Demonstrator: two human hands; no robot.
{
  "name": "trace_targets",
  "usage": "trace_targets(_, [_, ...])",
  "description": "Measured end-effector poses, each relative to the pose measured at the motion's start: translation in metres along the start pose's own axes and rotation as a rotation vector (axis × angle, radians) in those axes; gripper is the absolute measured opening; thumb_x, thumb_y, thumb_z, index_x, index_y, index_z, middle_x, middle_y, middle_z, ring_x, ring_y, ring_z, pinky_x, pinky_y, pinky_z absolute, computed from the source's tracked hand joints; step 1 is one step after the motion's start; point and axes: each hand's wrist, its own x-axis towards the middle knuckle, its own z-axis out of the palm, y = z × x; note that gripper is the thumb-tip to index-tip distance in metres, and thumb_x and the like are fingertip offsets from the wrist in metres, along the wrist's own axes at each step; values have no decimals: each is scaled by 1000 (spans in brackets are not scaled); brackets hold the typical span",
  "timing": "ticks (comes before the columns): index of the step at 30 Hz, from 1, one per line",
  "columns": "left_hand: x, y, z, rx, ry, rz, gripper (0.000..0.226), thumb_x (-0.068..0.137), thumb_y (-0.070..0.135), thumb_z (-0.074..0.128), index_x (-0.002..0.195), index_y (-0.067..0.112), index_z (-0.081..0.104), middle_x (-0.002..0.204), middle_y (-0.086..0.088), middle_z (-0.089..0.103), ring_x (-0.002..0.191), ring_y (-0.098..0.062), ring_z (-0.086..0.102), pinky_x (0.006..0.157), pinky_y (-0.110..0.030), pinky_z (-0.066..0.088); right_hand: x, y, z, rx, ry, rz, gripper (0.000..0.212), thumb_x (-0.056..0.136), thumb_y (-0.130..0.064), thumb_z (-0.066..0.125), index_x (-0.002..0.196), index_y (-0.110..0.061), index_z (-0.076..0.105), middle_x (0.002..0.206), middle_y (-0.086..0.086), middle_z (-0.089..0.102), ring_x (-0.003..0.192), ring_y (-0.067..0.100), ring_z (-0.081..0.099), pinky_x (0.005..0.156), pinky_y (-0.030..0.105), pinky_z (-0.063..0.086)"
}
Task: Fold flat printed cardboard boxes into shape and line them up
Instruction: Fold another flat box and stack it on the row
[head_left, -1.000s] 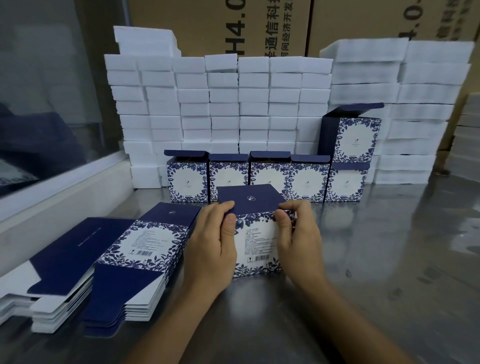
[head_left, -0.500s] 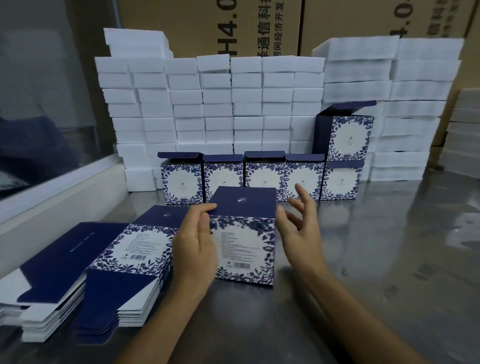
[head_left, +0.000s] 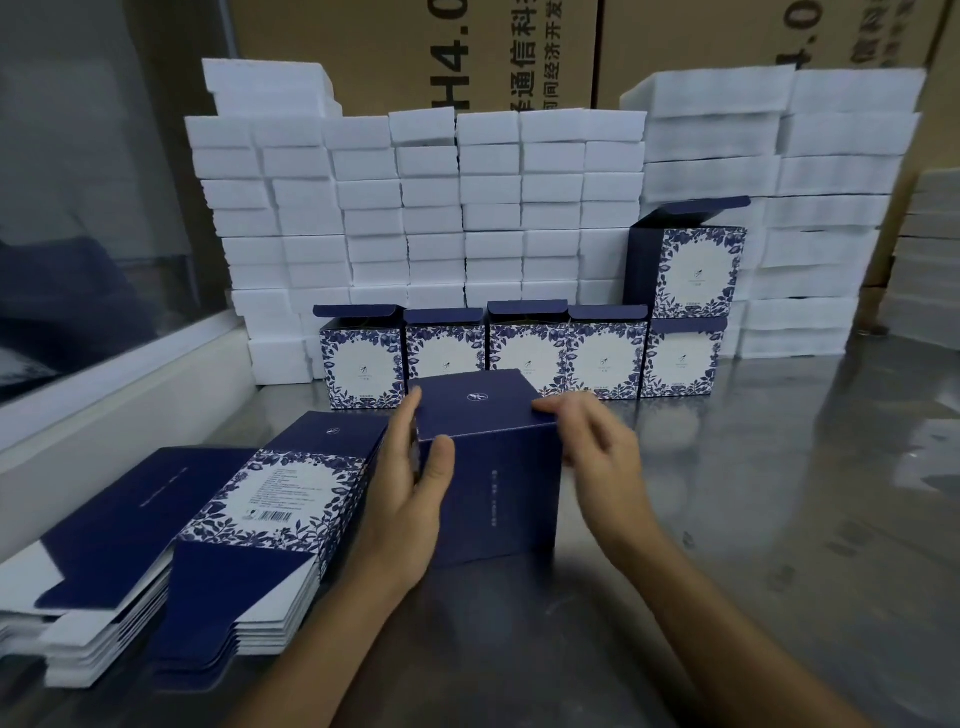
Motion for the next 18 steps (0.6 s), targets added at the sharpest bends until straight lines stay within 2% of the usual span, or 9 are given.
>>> trace_targets(2, [1,1,-3,-35,22,12,42,89,60,47,130,54,47,129,26,57,122,-4,55,106,-44,45,3,-4,-2,99,6,100,46,95,-57,44,83,-25,75,82,-8,72,69,11,62,66,23,55])
trace_targets(4, [2,3,-5,-20,50,33,33,95,53,44,126,47,53,119,28,61,112,-2,60,98,-34,50,3,-6,-1,91,10,97,34,98,-40,50,82,-21,74,86,-4,71,68,14,60,66,33,57])
trace_targets(6, [4,2,-6,17,113,43,26,100,40,42,122,47,55,111,31,63,102,4,61,86,-18,50,2,-5,3,40,23,49,19,99,-25,57,88,-23,73,103,3,69,83,16,64,76,34,57])
trace_targets(7, [6,1,-6,32,157,38,26,103,32,42,119,48,55,108,30,64,98,4,62,82,-16,50,1,-7,3,-4,16,26,12,95,-28,61,94,-28,72,115,4,64,95,12,64,84,29,55])
trace_targets(9, [7,0,-8,16,246,16,34,105,22,42,113,52,54,100,18,69,91,-11,65,81,-33,54,-2,-10,3,-123,-69,-5,24,82,-48,63,104,-40,68,135,-3,48,118,-8,49,99,18,44])
trace_targets(11, [7,-1,-11,8,294,1,37,104,19,43,109,55,49,91,5,71,81,-27,63,79,-50,53,-6,-11,4,-208,-125,-21,38,70,-61,62,104,-45,67,146,-9,36,131,-12,33,110,21,33])
trace_targets(13, [7,1,-10,-55,280,-7,36,101,17,50,113,51,50,108,-1,71,100,-25,67,93,-51,52,-10,-13,9,-283,-94,-96,34,69,-64,65,97,-46,69,151,-11,33,141,0,28,116,35,28])
trace_targets(15, [5,5,-7,-206,219,-31,32,94,26,59,122,41,54,129,3,64,123,-17,58,107,-43,44,-13,-14,15,-372,-30,-220,31,73,-64,73,92,-38,73,150,-9,39,142,10,31,115,44,28])
trace_targets(18, [0,4,-3,-224,89,-17,45,91,43,52,136,34,51,142,7,54,134,-10,47,114,-41,35,-15,-14,25,-522,17,-353,39,76,-63,67,94,-29,76,141,-10,52,139,17,37,112,37,22])
